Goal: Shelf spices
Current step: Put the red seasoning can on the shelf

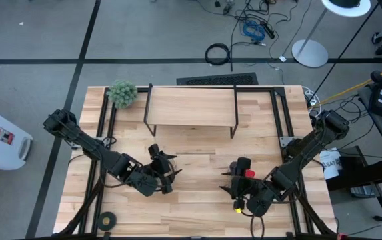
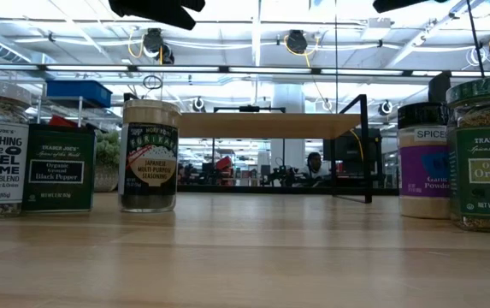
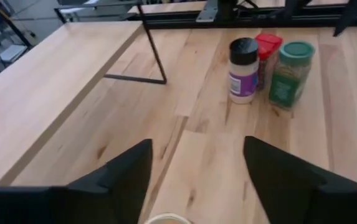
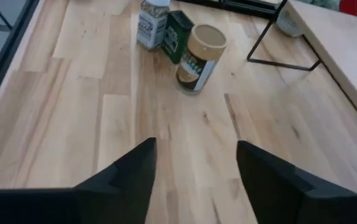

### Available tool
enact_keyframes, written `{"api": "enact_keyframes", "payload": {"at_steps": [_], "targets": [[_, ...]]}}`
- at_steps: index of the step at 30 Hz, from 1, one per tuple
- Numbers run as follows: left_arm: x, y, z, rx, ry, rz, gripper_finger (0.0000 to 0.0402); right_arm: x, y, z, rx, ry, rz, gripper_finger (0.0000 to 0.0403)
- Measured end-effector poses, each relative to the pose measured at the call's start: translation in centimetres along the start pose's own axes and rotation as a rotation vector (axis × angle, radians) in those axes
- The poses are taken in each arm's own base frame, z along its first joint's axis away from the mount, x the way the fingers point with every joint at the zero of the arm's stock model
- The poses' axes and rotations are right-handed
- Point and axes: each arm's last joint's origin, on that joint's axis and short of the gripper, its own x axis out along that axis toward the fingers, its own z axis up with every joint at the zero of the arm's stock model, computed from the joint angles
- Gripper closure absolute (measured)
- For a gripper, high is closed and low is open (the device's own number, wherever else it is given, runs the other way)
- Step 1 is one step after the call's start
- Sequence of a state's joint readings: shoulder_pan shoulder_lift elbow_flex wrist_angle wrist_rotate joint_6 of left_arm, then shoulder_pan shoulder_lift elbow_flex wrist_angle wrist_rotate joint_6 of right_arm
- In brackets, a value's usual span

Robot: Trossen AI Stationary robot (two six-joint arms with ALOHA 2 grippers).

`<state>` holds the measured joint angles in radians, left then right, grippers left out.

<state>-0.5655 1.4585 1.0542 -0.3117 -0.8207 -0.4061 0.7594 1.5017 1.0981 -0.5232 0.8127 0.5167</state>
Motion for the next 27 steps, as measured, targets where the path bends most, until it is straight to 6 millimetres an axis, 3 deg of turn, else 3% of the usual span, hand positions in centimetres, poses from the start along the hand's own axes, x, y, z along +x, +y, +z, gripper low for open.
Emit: {"api": "enact_keyframes", "payload": {"at_steps": [9,17,22,27], "targets": [[0.1,-0.2,0.1,0.063,-0.016,-0.006,0.0286,-0.1,0.0,-0.1,-0.05,-0.01,-0.021,0.0309],[0.0,-0.5,1.1,0.182,-0.091,-0.026,0.0363,0.1,-0.5,-0.2,-0.167,0.019,-0.044,0.0392],[0.0,-0.5,1.2,0.208,-0.097,-0.029,0.0394,0.0,-1.3,-0.3,-0.194,0.053,-0.069,0.0397],[-0.1,-0.5,1.3,0.196,-0.108,-0.032,0.0392,-0.7,-2.0,0.1,-0.17,0.036,-0.056,0.0401]]}}
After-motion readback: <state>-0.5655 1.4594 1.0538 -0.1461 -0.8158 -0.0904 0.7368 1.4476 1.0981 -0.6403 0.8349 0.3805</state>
